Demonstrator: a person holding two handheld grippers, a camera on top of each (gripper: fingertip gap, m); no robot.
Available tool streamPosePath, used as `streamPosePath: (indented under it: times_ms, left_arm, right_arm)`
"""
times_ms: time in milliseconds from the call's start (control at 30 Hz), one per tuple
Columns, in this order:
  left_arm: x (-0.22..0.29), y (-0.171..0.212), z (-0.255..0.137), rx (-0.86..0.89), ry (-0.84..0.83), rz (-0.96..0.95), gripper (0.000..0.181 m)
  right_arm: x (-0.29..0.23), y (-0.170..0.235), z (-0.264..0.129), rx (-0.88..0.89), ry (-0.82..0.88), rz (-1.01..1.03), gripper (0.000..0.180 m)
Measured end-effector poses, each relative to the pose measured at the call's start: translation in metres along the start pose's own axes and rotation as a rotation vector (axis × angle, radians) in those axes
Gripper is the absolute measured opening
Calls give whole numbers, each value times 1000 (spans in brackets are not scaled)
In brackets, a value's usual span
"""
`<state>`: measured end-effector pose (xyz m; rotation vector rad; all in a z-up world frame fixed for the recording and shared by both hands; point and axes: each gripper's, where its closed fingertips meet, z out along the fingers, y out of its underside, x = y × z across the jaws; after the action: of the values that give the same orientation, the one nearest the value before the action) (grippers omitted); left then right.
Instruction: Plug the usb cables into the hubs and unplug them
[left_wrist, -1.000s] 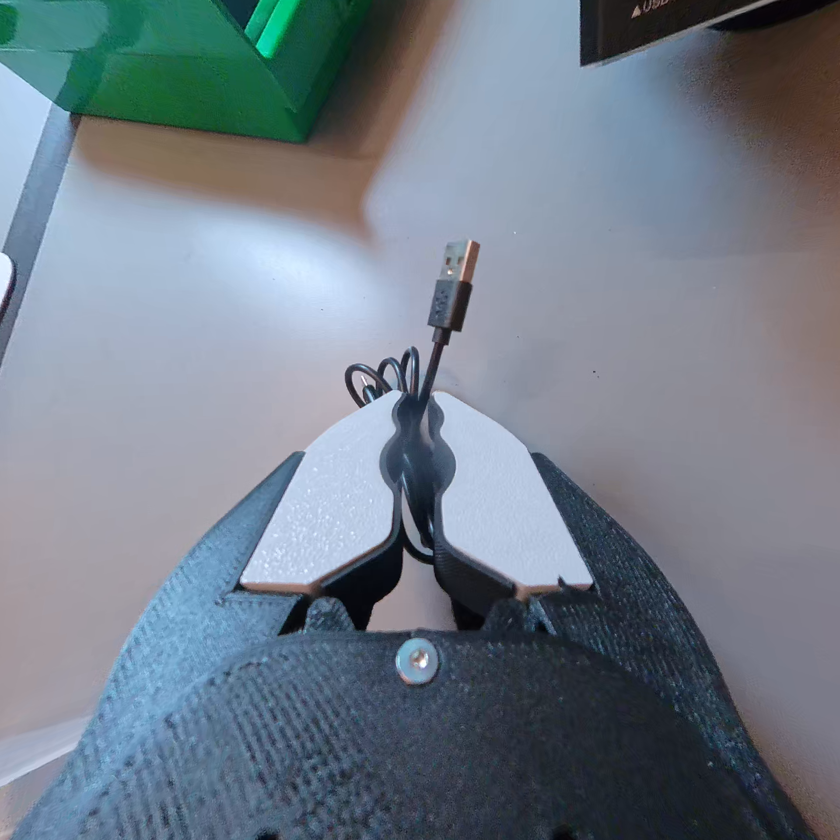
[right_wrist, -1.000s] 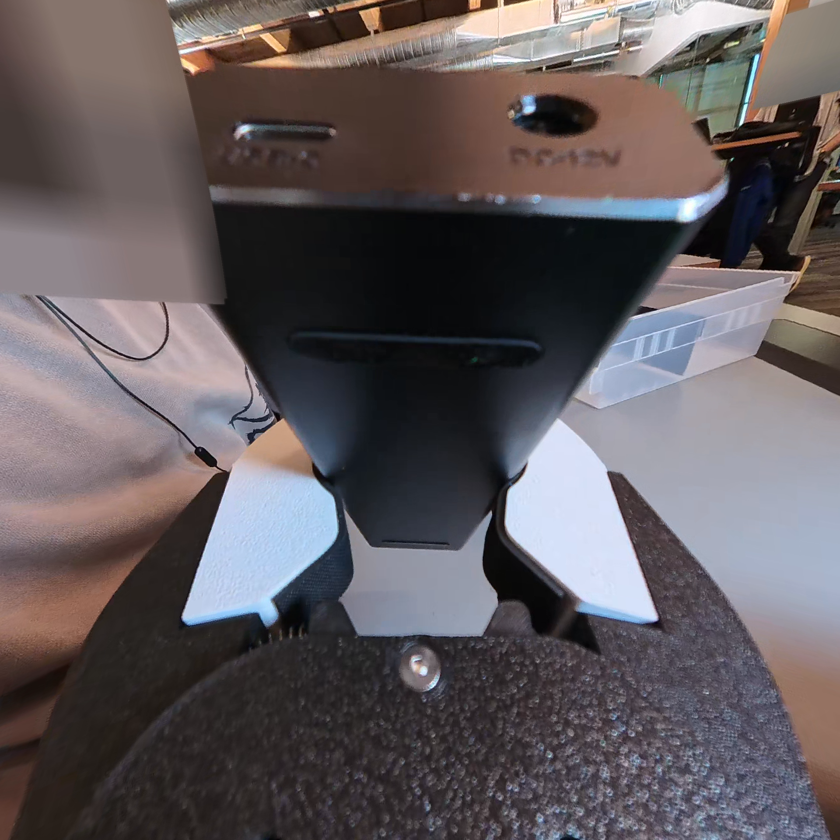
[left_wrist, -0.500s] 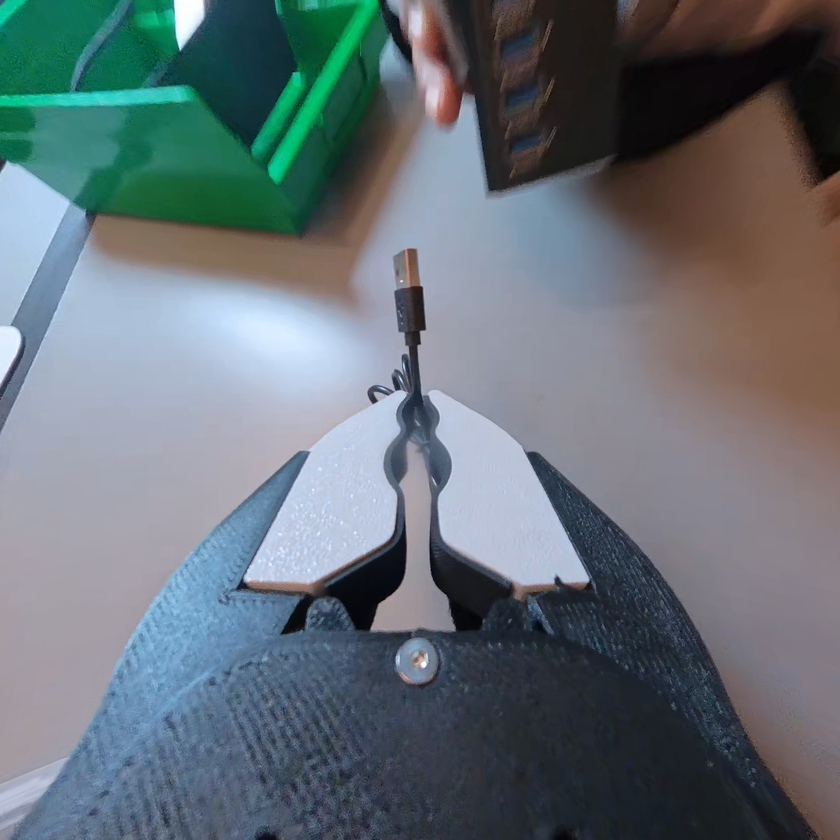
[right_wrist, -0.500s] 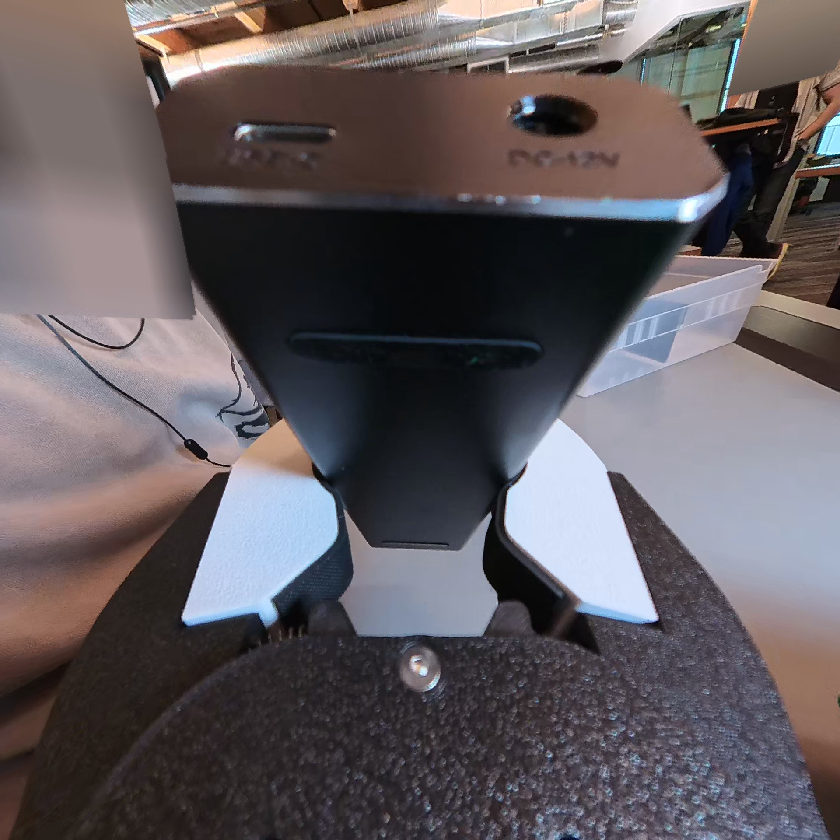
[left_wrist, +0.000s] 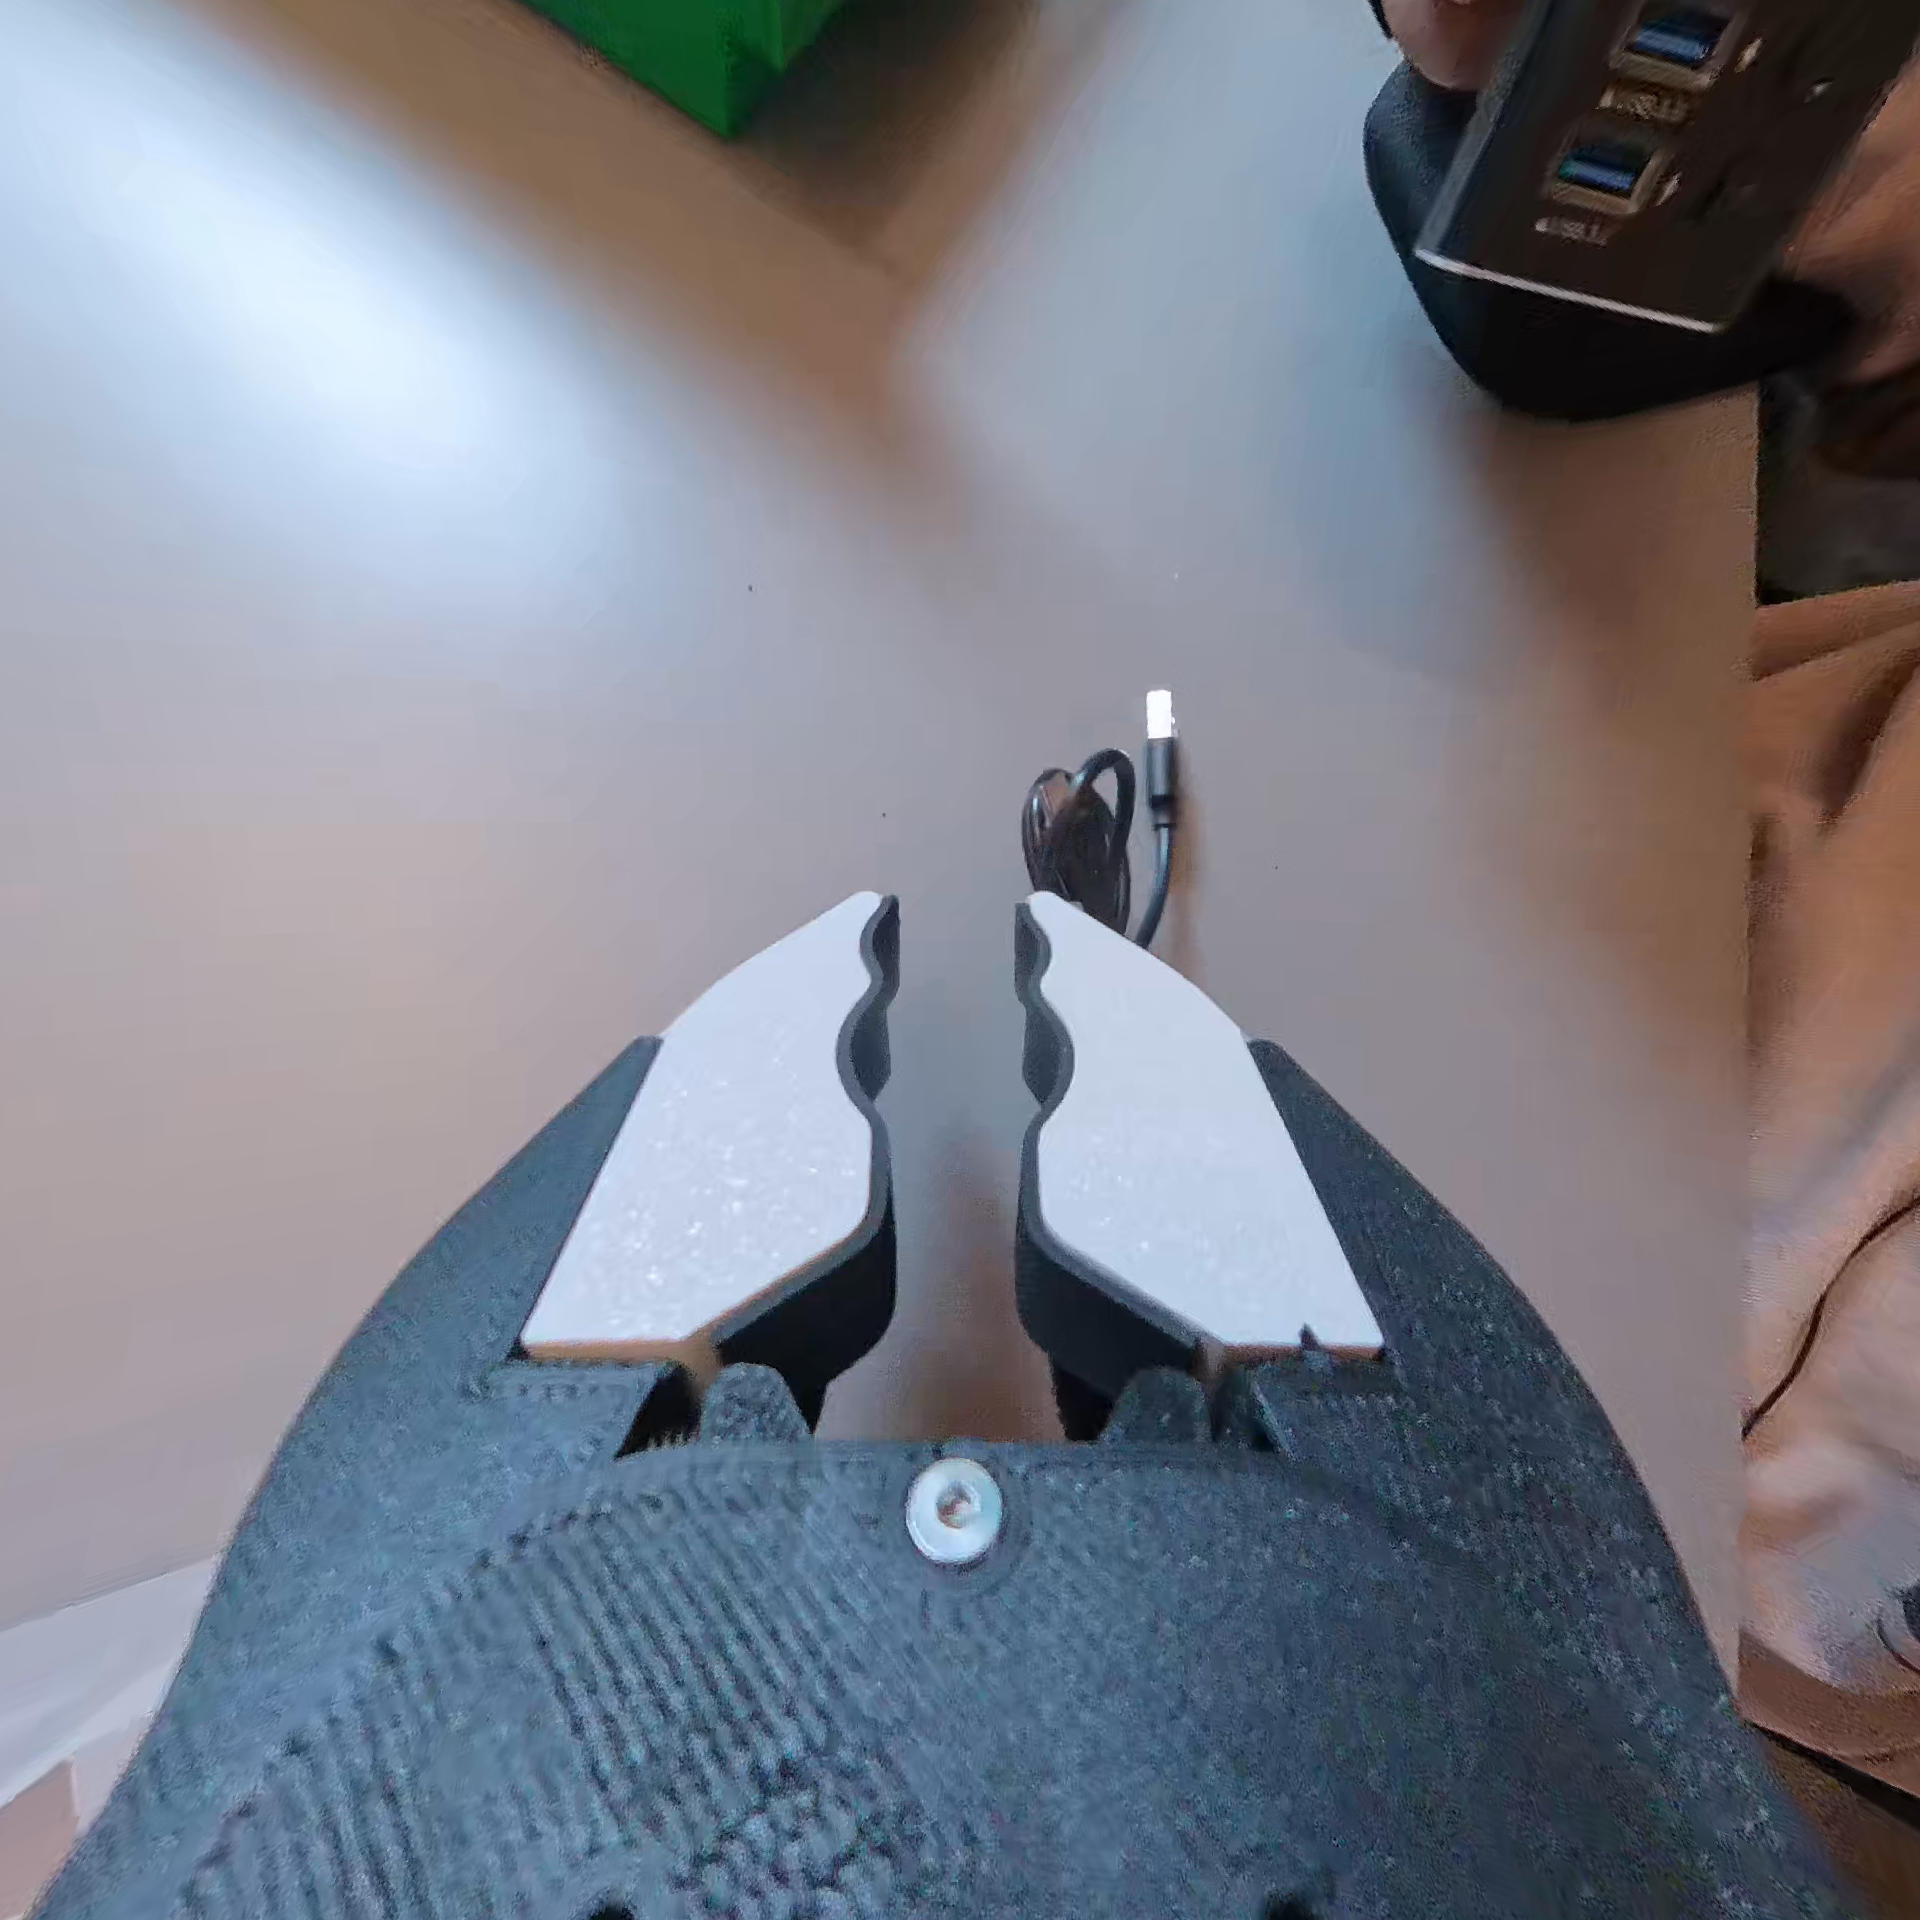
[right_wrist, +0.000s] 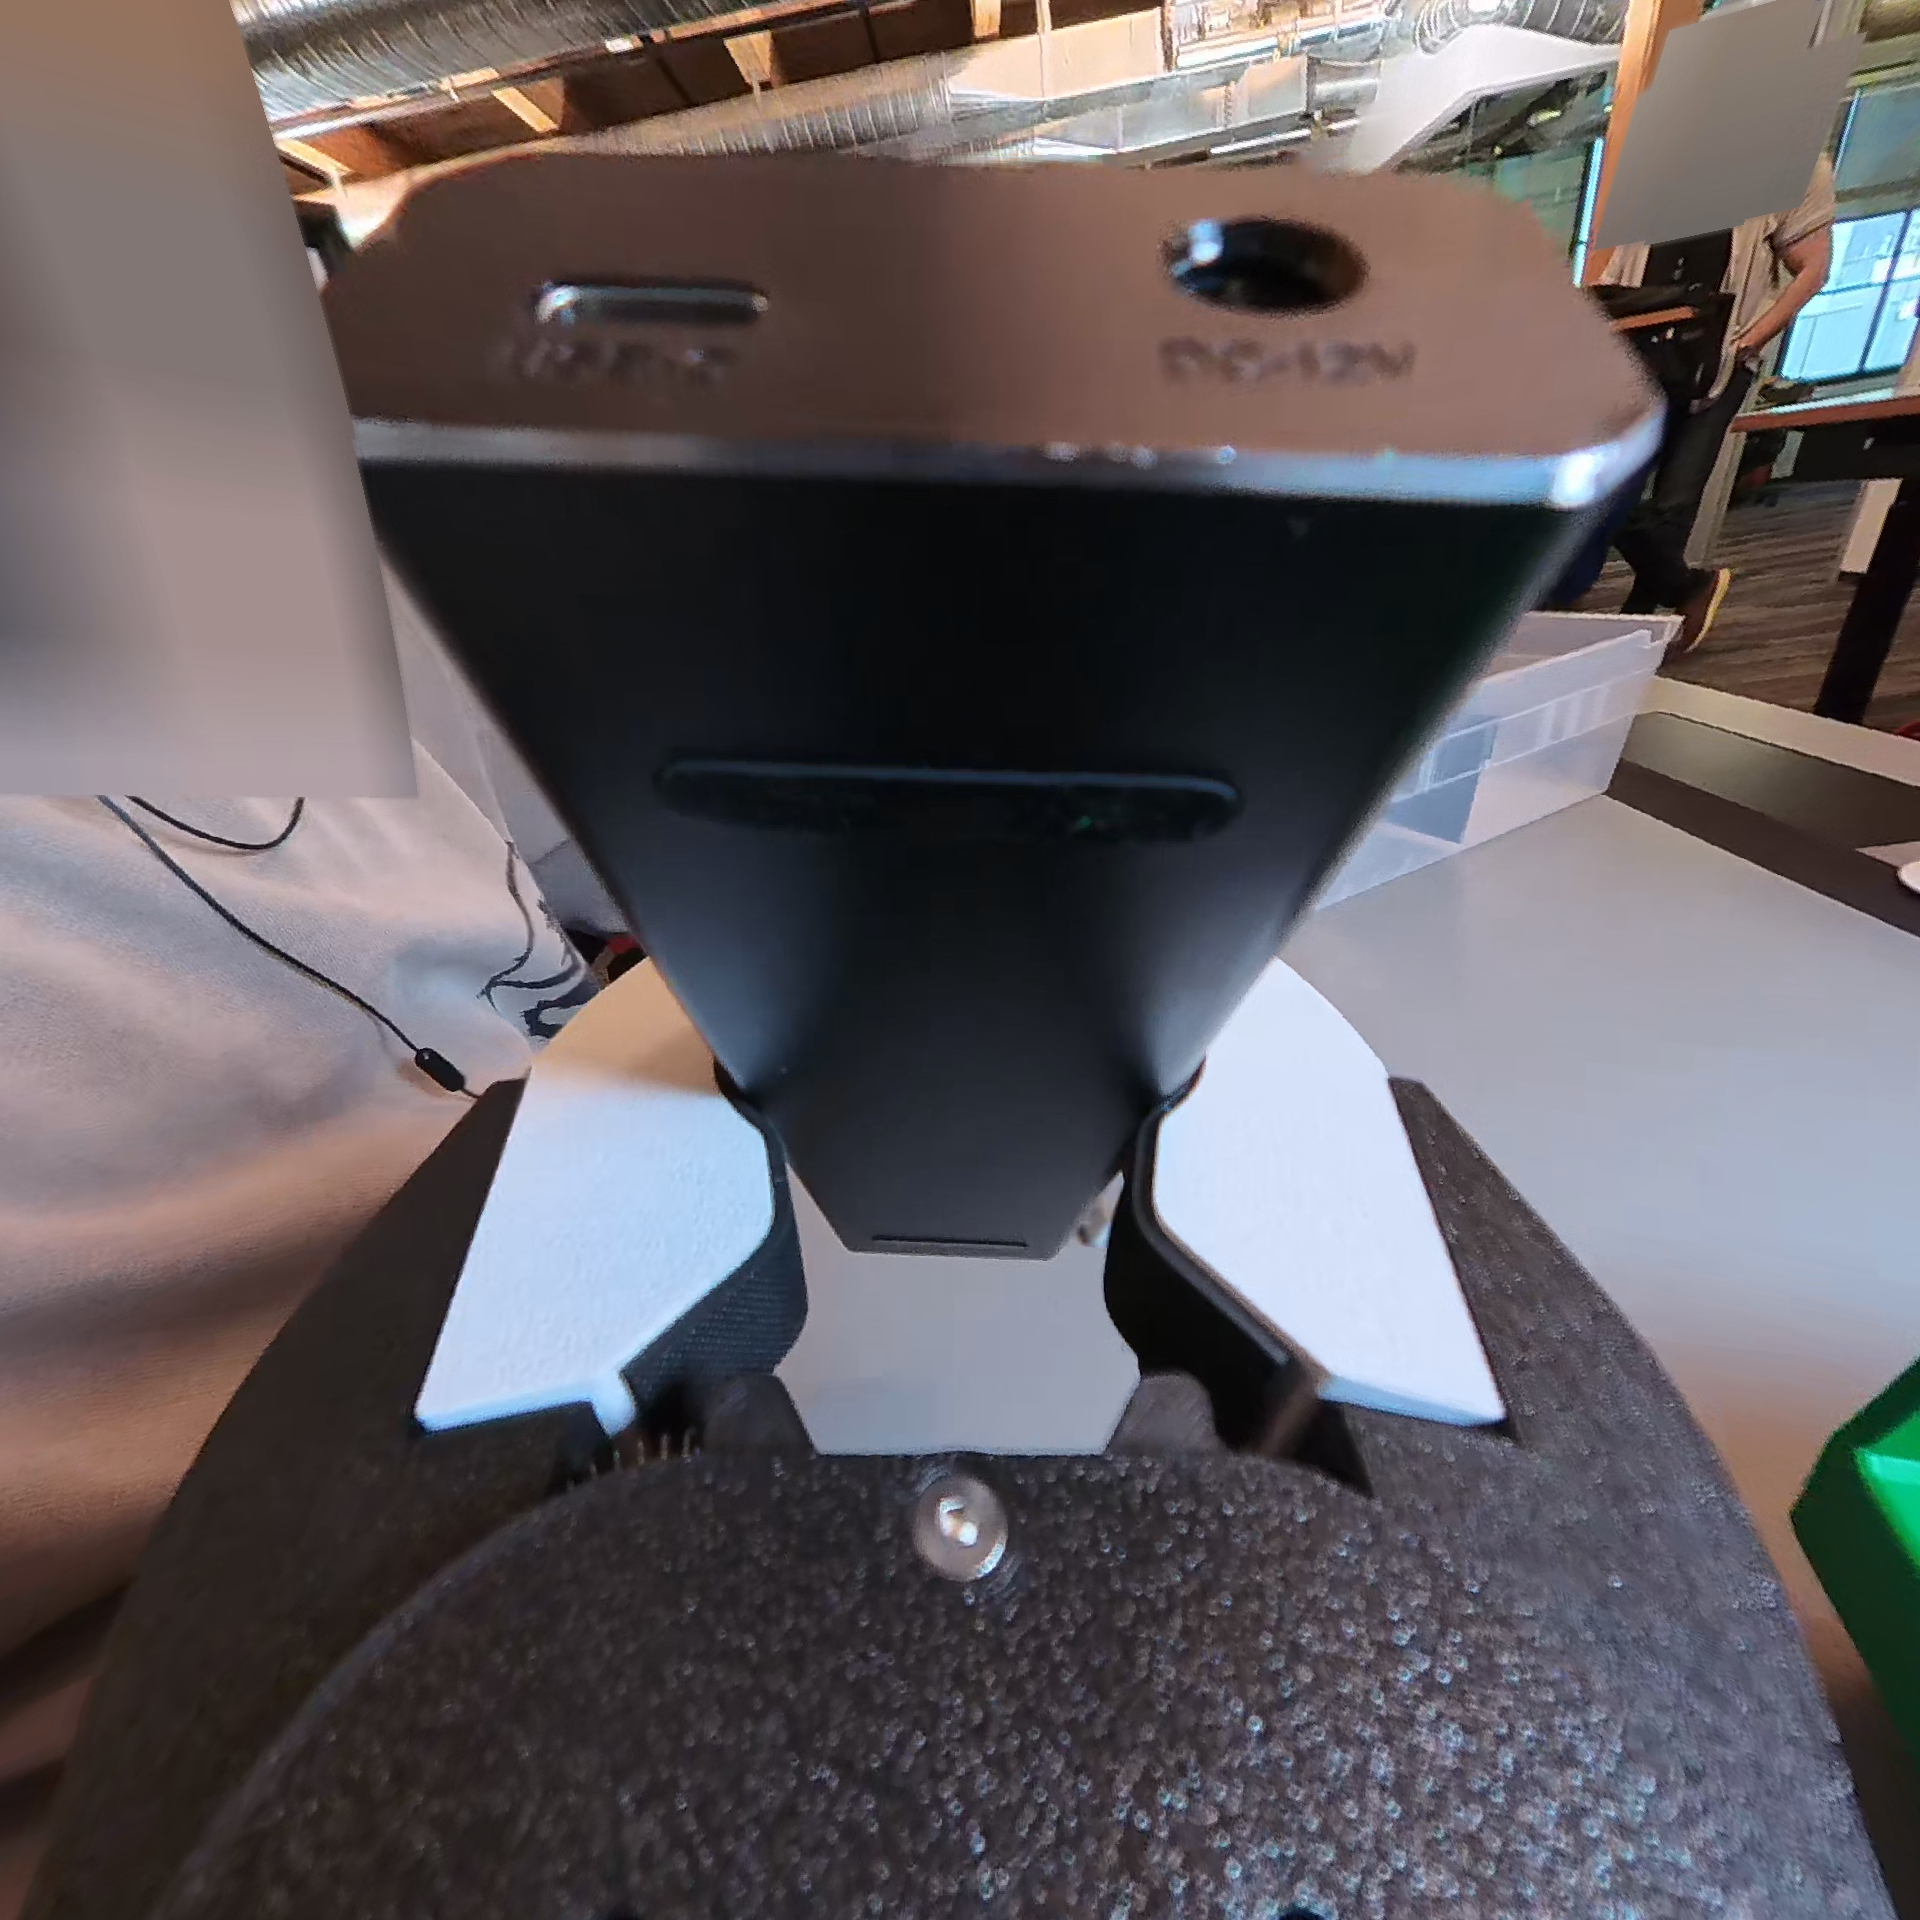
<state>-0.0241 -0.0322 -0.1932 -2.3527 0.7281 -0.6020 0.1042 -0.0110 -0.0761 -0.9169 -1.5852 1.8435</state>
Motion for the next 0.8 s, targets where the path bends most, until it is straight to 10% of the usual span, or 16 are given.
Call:
streamPosePath:
  times_ms: [433,567,800]
  left_arm:
    - [3,17,16,-146,-88,83,41]
    - [9,13,18,-151,-32,102,0]
    - [13,-25,-26,41,-397,382,0]
  right_arm:
    - [5,7,3,-41,37,-7,72]
    - [5,8,4,-56,50,-18,72]
    - [6,5,3,-53,64,-33,72]
